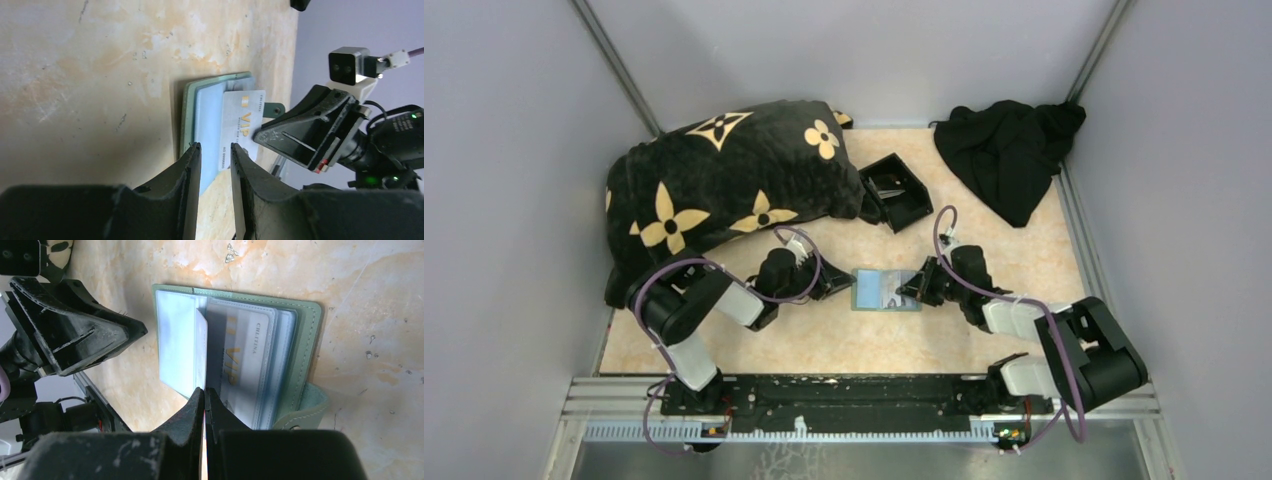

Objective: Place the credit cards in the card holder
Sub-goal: Insert the credit card into the card holder.

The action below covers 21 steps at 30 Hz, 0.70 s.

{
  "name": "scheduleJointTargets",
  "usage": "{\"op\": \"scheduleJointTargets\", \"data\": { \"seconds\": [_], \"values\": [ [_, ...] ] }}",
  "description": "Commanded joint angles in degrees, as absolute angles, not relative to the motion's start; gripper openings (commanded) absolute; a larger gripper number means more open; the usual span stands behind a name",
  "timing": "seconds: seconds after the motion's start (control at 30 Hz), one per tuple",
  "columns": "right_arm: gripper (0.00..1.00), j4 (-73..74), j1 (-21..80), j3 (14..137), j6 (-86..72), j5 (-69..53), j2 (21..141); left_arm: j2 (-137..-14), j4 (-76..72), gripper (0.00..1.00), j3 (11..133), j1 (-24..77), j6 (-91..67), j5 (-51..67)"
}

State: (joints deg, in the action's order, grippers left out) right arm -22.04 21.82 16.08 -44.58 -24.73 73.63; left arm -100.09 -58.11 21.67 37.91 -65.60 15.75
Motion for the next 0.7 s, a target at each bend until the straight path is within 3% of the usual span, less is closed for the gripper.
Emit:
{"op": "scheduleJointTargets", "data": {
  "seconds": [0.0, 0.67],
  "values": [
    [0.0, -25.33, 21.36, 15.7, -44.87, -25.75, 74.34, -99.95, -51.5, 0.34, 24.01, 38.7, -62.32, 14.59],
    [0.0, -25.31, 21.01, 16.99, -44.5, -26.0, 77.45, -103.31, -48.6, 0.32, 26.86, 39.37, -61.56, 15.96]
  ]
}}
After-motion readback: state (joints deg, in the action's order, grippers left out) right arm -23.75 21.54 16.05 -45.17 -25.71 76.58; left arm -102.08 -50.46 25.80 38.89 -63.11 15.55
